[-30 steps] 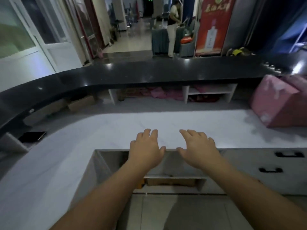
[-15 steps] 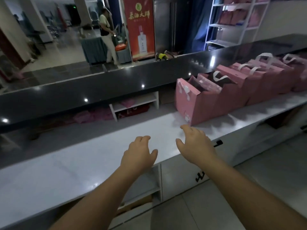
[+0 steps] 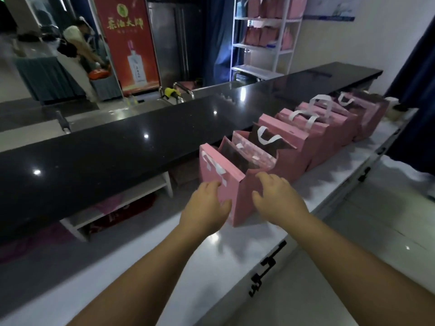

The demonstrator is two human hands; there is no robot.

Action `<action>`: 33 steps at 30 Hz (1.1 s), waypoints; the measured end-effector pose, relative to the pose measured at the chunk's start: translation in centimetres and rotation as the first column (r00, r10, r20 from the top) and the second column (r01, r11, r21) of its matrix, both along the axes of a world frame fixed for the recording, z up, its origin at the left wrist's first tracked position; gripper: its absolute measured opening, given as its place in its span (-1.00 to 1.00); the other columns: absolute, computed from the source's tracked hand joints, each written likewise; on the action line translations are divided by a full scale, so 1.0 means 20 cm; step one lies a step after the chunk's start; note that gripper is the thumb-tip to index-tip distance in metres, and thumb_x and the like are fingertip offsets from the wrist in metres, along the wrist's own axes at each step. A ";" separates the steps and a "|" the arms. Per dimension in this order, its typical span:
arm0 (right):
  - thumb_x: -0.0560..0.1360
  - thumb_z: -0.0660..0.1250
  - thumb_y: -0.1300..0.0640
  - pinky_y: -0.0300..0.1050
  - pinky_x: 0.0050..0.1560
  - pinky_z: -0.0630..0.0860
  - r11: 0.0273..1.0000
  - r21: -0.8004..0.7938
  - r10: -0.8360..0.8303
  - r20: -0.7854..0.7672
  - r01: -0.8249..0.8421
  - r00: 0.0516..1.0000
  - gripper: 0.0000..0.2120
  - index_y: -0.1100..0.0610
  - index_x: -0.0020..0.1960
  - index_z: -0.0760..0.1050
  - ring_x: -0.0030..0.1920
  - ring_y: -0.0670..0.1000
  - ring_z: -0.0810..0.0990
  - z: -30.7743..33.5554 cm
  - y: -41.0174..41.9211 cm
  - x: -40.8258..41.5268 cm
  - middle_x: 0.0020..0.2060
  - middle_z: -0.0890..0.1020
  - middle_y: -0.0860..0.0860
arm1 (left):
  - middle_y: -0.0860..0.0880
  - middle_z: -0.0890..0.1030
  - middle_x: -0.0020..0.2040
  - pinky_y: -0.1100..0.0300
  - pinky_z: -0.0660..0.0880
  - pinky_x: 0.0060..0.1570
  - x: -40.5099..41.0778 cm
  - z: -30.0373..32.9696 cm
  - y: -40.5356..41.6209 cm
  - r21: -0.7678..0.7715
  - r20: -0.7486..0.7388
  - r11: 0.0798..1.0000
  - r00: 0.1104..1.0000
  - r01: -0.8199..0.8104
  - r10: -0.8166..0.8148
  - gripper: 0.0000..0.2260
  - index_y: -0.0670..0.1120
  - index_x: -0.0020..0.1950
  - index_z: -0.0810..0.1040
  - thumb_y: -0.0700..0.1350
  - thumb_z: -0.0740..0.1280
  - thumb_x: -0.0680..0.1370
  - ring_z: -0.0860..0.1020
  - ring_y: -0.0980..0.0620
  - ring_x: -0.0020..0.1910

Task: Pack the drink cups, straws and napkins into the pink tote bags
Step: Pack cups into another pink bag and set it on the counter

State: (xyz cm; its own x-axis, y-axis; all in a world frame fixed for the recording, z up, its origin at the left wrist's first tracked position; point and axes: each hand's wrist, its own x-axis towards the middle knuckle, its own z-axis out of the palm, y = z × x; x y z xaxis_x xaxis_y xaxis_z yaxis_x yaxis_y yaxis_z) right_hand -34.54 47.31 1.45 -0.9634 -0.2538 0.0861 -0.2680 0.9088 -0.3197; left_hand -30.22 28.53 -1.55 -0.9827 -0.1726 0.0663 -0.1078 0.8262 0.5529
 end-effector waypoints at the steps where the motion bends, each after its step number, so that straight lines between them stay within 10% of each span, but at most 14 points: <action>1: 0.58 0.27 0.04 0.13 0.18 0.48 1.000 -0.007 -0.020 0.001 0.020 1.000 -0.58 0.11 0.42 0.40 0.21 0.23 0.48 0.00 0.00 -0.07 0.21 0.56 0.13 | -0.02 0.50 0.44 -0.04 0.55 0.24 -0.10 0.02 0.00 -0.007 -0.028 1.000 1.000 0.013 -0.014 -0.50 0.05 0.51 0.42 0.16 0.33 0.60 0.54 -0.07 0.31; 18: 0.48 0.28 0.20 -0.03 -0.09 0.48 0.973 0.084 0.209 0.059 -0.214 0.976 -0.75 0.12 0.16 0.44 0.10 0.20 0.59 -0.17 -0.21 -1.13 0.20 0.57 0.14 | -0.08 0.51 0.29 -0.12 0.62 0.07 -0.90 -0.09 -0.01 -0.153 0.131 0.944 0.941 -0.291 0.311 -0.32 0.00 0.45 0.39 0.37 0.26 0.46 0.56 -0.16 0.16; 23: 0.54 0.33 0.04 0.20 0.22 0.55 0.942 0.155 0.253 0.255 -0.298 0.933 -0.67 0.11 0.25 0.42 0.21 0.21 0.55 -0.19 -0.29 -1.26 0.24 0.51 0.09 | -0.11 0.46 0.28 -0.05 0.62 -0.01 -0.98 -0.08 0.03 -0.222 0.246 0.881 0.850 -0.418 0.466 -0.17 -0.04 0.48 0.31 0.46 0.31 0.40 0.56 -0.15 0.13; 26: 0.58 0.28 0.01 0.13 0.44 0.37 0.948 0.109 0.259 0.293 -0.301 0.920 -0.69 0.03 0.30 0.49 0.29 0.15 0.49 -0.19 -0.32 -1.29 0.23 0.50 0.08 | -0.10 0.48 0.24 0.01 0.60 -0.12 -0.97 -0.06 0.02 -0.174 0.284 0.860 0.812 -0.479 0.510 -0.28 -0.06 0.47 0.30 0.30 0.41 0.45 0.58 -0.14 0.06; 30: 0.57 0.21 0.20 0.08 -0.08 0.56 0.923 0.079 0.356 0.190 -0.376 0.915 -0.88 0.18 0.02 0.52 -0.01 0.23 0.63 -0.22 -0.30 -1.34 -0.03 0.62 0.16 | -0.01 0.60 0.00 0.09 0.54 -0.33 -0.89 -0.04 0.02 -0.012 0.260 0.831 0.800 -0.557 0.540 -0.64 -0.04 0.27 0.45 0.07 0.32 0.52 0.61 -0.03 -0.17; 33: 0.58 0.23 0.25 0.06 0.15 0.53 0.914 0.128 0.354 0.214 -0.385 0.911 -0.83 0.19 0.10 0.57 0.07 0.19 0.62 -0.21 -0.29 -1.34 -0.01 0.64 0.15 | 0.00 0.66 -0.14 0.07 0.59 -0.34 -0.81 -0.02 0.03 0.078 0.214 0.782 0.777 -0.618 0.592 -0.91 -0.01 0.04 0.52 -0.06 0.27 0.57 0.63 -0.03 -0.27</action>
State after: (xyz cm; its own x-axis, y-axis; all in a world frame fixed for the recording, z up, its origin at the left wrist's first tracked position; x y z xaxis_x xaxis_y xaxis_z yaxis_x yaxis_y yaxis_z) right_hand -61.39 41.44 -2.65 -0.7925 -0.5899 -0.1550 -0.5461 0.7994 -0.2503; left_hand -46.50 29.07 -1.93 -0.6646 -0.7301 -0.1589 -0.6614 0.4759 0.5798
